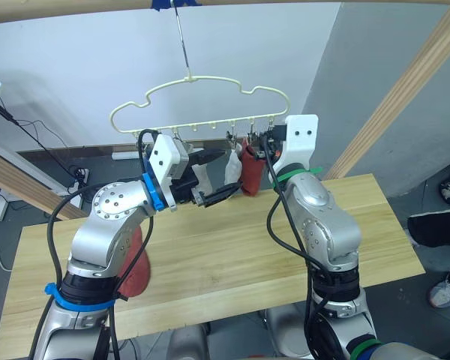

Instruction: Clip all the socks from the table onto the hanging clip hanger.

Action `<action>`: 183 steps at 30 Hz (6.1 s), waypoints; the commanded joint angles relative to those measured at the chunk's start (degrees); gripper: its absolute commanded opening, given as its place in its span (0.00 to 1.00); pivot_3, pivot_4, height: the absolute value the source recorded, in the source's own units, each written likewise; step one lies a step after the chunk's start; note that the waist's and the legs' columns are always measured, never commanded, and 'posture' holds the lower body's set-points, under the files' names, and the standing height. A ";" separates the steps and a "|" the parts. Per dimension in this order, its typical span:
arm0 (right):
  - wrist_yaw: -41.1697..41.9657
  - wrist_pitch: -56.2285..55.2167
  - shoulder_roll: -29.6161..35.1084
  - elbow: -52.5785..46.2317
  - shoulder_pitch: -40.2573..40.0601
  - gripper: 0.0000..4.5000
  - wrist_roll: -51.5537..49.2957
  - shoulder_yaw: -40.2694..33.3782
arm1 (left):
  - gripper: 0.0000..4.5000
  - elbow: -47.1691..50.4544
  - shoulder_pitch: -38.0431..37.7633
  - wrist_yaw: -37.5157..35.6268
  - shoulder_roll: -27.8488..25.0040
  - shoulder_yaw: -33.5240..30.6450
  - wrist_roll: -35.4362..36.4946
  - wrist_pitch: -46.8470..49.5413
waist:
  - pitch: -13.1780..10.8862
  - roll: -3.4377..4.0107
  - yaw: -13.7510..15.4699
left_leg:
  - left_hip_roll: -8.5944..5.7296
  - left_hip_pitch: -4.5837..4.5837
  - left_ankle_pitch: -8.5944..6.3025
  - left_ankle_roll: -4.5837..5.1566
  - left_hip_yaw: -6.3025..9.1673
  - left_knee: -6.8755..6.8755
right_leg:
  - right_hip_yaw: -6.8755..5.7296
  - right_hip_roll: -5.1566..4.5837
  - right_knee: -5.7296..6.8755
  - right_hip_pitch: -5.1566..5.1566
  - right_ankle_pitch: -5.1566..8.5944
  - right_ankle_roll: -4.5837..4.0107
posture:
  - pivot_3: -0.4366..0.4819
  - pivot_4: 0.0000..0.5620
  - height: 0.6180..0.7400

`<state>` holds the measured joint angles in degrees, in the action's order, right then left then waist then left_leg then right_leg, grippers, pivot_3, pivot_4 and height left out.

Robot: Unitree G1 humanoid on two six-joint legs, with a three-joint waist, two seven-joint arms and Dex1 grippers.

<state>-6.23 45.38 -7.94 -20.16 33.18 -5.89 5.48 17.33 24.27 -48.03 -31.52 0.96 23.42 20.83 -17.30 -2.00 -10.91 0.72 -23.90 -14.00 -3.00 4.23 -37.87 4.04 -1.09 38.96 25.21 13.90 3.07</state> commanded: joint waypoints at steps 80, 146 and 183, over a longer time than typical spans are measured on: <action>-5.06 1.58 -3.04 -7.46 0.18 0.00 -2.91 2.16 | 0.89 1.38 -2.83 0.67 0.60 0.40 -0.67 -1.19 | 0.01 0.01 -0.16 | 0.00 0.00 0.00 0.00 0.01 -0.03 | 0.00 0.00 0.03 0.00 -0.01 -0.01 | 0.22 0.45 1.00; -1.68 3.35 -1.55 -6.88 2.02 0.00 -1.73 2.01 | 0.00 -8.24 -17.03 9.04 10.52 7.33 -12.02 -10.17 | 0.12 0.14 1.38 | 0.02 -0.01 0.01 0.00 -0.06 0.00 | 0.02 -0.08 -0.08 0.02 -0.01 -0.02 | 0.21 0.49 1.00; -1.58 2.50 -0.87 -6.84 2.08 0.00 -0.75 2.23 | 0.00 -27.19 3.18 22.00 24.06 8.25 -20.45 -25.44 | 0.12 0.13 -0.33 | -0.05 -0.03 0.01 0.04 -0.03 0.03 | 0.02 0.00 -0.09 -0.01 -0.03 0.06 | 0.19 0.48 1.00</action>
<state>-7.76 49.27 -7.87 -24.69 33.28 -7.04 6.94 -12.00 27.64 -25.75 -7.63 9.69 2.20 -3.03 -17.18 -1.88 -11.24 0.68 -23.93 -13.99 -2.97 4.20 -37.84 4.06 -1.09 38.87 25.19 13.87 3.13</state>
